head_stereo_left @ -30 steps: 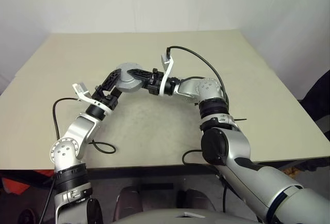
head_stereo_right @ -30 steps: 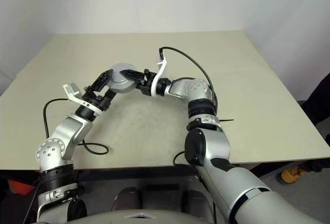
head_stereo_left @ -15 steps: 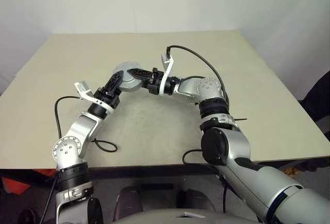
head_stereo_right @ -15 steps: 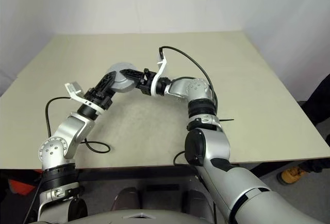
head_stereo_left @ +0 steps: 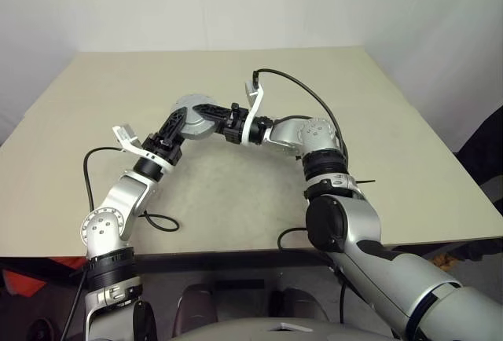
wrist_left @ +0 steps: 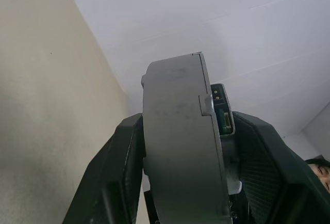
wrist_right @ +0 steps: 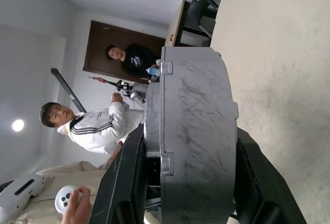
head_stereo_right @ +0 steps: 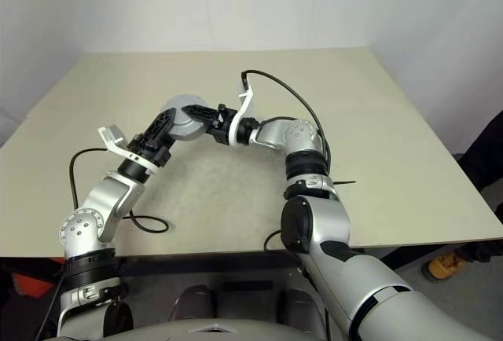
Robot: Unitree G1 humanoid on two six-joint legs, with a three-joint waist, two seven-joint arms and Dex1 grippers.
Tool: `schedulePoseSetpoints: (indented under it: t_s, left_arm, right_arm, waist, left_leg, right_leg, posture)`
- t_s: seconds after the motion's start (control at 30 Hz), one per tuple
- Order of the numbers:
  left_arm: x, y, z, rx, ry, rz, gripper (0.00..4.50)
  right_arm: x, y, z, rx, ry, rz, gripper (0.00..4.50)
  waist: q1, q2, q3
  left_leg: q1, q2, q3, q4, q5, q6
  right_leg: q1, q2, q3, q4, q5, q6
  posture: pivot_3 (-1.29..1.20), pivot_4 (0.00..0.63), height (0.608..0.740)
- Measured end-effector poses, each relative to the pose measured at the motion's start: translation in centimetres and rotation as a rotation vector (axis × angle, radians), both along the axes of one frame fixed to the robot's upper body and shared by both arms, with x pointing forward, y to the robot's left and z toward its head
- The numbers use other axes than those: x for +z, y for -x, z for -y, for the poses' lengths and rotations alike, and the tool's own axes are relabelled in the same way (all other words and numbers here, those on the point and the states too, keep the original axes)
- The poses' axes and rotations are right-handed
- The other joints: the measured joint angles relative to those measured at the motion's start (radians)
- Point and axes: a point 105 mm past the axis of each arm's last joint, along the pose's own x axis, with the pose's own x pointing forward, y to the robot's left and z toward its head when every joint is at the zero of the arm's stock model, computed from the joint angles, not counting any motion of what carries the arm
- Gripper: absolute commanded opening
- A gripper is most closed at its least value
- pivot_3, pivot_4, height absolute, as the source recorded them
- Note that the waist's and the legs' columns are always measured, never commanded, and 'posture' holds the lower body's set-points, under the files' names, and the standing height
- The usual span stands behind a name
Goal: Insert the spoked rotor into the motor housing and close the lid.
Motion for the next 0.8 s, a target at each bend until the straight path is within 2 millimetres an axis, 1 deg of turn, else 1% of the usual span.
schedulePoseSetpoints:
  t_s: [0.27, 0.33, 0.37, 0.5, 0.57, 0.7, 0.8]
  left_arm:
    - [-0.1, -0.1, -0.3, 0.010, 0.003, 0.000, 2.20]
    - [-0.1, -0.1, -0.3, 0.012, 0.001, 0.000, 2.20]
    - [-0.2, -0.1, -0.4, 0.016, -0.008, -0.003, 2.20]
    - [-1.3, -0.2, -1.1, 0.054, -0.037, -0.049, 2.20]
    - [-1.9, -0.2, -1.4, 0.069, -0.044, -0.072, 2.20]
    - [-2.1, -0.3, -1.8, 0.096, -0.061, -0.076, 2.20]
    - [-3.6, -0.4, -3.0, 0.158, -0.092, -0.139, 2.20]
  right_arm:
    - [0.0, -0.1, -0.3, -0.004, 0.006, 0.029, 2.06]
    - [0.0, -0.1, -0.3, -0.006, 0.006, 0.039, 2.77]
    - [-0.2, -0.1, -0.4, -0.009, 0.017, 0.044, 3.00]
    - [-0.9, -0.5, -0.2, -0.046, 0.044, 0.070, 4.43]
    - [-0.8, -1.1, 0.0, -0.086, 0.061, 0.099, 4.43]
    - [-0.8, -1.8, 0.3, -0.141, 0.085, 0.141, 4.43]
    - [-0.3, -2.5, 0.7, -0.195, 0.080, 0.176, 4.43]
  waist:
    - [0.000, 0.000, 0.000]
    - [0.000, 0.000, 0.000]
    - [0.000, 0.000, 0.000]
    - [0.000, 0.000, 0.000]
    - [-0.001, -0.001, 0.000]
    - [-0.002, -0.001, 0.000]
    - [-0.003, -0.002, 0.000]
  left_leg:
    - [0.000, 0.000, 0.000, 0.000, 0.000, 0.000]
    - [0.000, 0.000, 0.000, 0.000, 0.000, 0.000]
    - [0.000, 0.000, 0.000, 0.000, 0.000, 0.000]
    - [0.000, 0.000, 0.000, 0.001, 0.000, 0.000]
    - [0.000, 0.000, 0.000, 0.002, 0.000, 0.000]
    - [0.000, 0.000, 0.000, 0.004, 0.000, 0.000]
    - [0.000, 0.001, 0.000, 0.004, 0.000, 0.000]
  right_leg:
    - [0.000, 0.000, 0.000, 0.000, 0.000, 0.000]
    - [0.000, 0.000, 0.000, 0.000, 0.000, 0.000]
    - [0.000, 0.000, 0.000, 0.000, 0.000, 0.000]
    - [0.000, 0.000, 0.000, 0.001, 0.000, 0.000]
    - [0.000, 0.000, 0.000, 0.001, 0.000, 0.000]
    - [0.000, 0.000, 0.000, 0.002, 0.000, 0.000]
    - [0.000, 0.000, 0.000, 0.003, 0.000, 0.000]
  posture:
    - [0.00, 0.000, 0.740]
    - [0.00, 0.000, 0.740]
    - [0.00, 0.000, 0.740]
    - [0.00, 0.000, 0.740]
    - [0.00, 0.000, 0.740]
    - [0.00, 0.000, 0.740]
    - [0.00, 0.000, 0.740]
